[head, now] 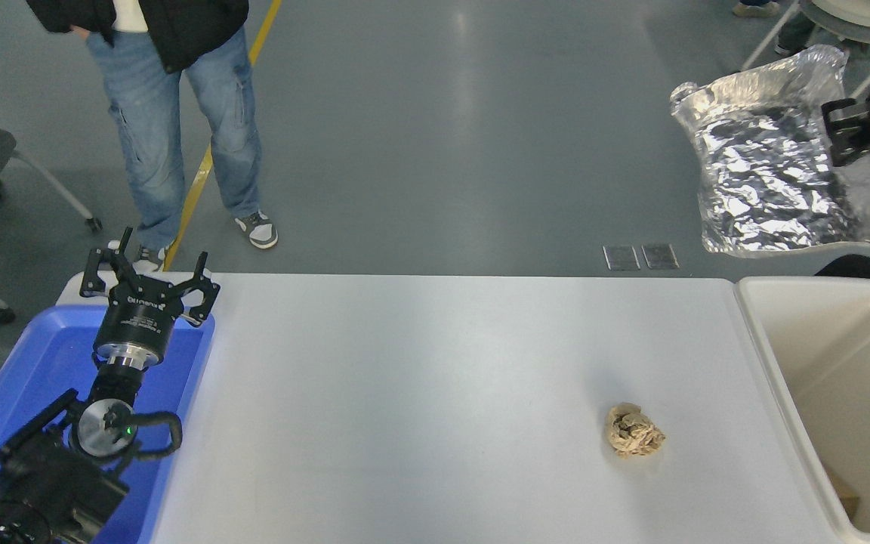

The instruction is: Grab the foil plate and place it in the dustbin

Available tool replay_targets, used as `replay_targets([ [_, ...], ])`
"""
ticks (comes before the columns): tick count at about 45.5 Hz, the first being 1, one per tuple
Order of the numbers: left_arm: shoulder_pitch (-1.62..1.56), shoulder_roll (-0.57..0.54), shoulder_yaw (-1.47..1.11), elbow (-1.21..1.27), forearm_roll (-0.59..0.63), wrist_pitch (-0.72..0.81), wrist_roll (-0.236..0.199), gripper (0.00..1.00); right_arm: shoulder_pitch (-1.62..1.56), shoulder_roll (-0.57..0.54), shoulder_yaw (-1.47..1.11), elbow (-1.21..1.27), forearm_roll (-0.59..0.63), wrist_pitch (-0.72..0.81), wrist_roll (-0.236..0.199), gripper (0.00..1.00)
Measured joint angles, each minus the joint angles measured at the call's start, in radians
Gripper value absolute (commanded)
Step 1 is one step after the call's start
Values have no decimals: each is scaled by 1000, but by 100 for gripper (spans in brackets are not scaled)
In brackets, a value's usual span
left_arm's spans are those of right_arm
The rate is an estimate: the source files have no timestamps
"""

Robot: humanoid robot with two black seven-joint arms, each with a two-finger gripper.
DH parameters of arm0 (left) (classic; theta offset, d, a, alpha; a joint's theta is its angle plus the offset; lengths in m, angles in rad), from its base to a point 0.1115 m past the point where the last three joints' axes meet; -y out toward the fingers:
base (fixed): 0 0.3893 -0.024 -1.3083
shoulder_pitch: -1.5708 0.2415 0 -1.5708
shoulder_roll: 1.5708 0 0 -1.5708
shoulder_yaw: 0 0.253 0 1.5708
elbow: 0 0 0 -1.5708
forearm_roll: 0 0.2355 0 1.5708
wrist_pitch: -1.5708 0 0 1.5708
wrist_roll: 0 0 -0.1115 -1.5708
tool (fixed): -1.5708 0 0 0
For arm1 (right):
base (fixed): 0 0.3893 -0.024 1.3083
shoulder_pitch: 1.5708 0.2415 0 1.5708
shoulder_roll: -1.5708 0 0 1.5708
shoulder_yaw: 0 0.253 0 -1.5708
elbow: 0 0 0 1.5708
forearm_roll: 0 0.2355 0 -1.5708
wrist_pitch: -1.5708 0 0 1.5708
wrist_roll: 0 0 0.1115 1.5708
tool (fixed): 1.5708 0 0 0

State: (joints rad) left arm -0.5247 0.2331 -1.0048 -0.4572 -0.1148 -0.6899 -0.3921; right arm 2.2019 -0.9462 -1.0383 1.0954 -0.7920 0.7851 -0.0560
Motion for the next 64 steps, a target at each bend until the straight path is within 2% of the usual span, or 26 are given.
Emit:
replay_targets([
  [8,0,0,0,0,0,0,0,100,-221,-131,89,-116,-119,-26,40,0],
  [18,0,0,0,0,0,0,-1,100,-590,-140,231,-242,-160,-185,54,0],
  [23,0,0,0,0,0,0,-1,100,-811,-83,361,-350,-152,-251,54,0],
  [31,0,0,0,0,-1,-1,-1,100,-1154,87,609,-607,-134,-354,54,0],
  [44,-1,0,0,0,-2,-1,-1,100,-1421,274,769,-807,-45,-477,39,0],
  [45,-1,0,0,0,-2,-1,-1,100,-1431,283,775,-816,-39,-485,37,7],
  [46,-1,0,0,0,-2,-1,-1,100,-1444,294,781,-824,-33,-495,36,24],
  [48,-1,0,0,0,-2,-1,-1,100,-1461,309,788,-831,-25,-507,35,100],
  [64,-2,0,0,0,-2,0,-1,100,-1465,358,789,-801,2,-552,33,100],
])
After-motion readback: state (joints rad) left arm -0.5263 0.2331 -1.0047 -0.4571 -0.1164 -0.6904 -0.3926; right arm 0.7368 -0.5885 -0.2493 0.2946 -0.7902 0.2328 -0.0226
